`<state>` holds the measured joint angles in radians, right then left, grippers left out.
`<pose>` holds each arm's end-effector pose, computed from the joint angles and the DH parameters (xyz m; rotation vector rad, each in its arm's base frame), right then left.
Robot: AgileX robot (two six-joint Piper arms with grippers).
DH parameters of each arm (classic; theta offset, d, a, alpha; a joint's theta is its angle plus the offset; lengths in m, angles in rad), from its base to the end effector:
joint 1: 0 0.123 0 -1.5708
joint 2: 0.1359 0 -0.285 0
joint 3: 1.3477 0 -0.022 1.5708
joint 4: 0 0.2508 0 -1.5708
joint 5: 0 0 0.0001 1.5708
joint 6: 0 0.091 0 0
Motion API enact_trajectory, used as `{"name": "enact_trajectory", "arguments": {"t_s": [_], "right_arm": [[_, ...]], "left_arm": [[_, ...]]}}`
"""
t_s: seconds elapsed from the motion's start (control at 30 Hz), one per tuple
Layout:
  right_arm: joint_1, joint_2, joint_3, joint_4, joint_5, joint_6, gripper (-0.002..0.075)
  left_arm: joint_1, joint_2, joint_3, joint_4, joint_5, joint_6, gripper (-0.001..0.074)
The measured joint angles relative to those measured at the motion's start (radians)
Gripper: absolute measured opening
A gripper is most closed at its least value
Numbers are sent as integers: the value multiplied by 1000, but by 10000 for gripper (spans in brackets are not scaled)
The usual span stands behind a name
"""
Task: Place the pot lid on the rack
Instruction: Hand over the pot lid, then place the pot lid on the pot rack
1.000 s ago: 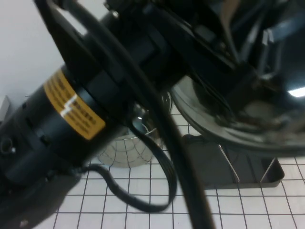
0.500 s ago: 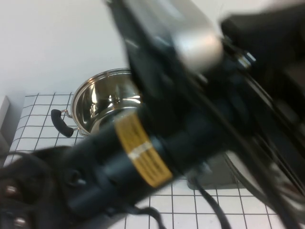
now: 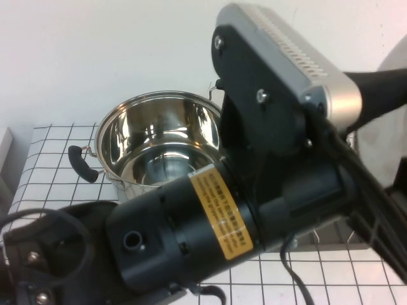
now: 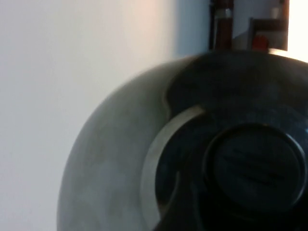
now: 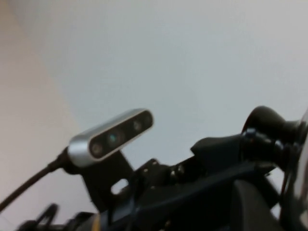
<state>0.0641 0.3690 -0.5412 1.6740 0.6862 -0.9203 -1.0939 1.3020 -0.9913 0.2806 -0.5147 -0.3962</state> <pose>0.0500 0.0608 0.3702 -0.1489 1.3875 1.1307 0.1260 -0.2709 0.3957 0.7403 1.1759 -1.1418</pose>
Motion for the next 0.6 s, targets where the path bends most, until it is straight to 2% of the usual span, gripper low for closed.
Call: {"name": "enact_trajectory", "arguments": {"t_s": [0.07,0.1,0.17,0.23,0.33,0.47,0.57,0.6], "right_arm": [[0,16,0,-6,-16,-22,134],[0,26,0,-6,-23,-35,134],[0,43,0,-10,-30,-61,134],[0,72,0,-10,-30,-95,134],[0,134,-9,-10,-3,-161,134],[0,268,-60,-8,76,-235,134],[0,383,-125,-35,101,-257,134],[0,425,-149,-57,108,-259,134]], "left_arm": [[-2,0,0,0,69,-2,598],[-2,-2,0,0,98,-2,623],[-2,-8,0,0,160,-2,651],[-2,-26,0,0,227,-2,636],[-4,-57,0,1,392,-2,540],[-7,-116,2,3,632,-2,314],[-7,-182,2,22,813,-2,112],[-7,-198,2,39,862,0,73]]}}
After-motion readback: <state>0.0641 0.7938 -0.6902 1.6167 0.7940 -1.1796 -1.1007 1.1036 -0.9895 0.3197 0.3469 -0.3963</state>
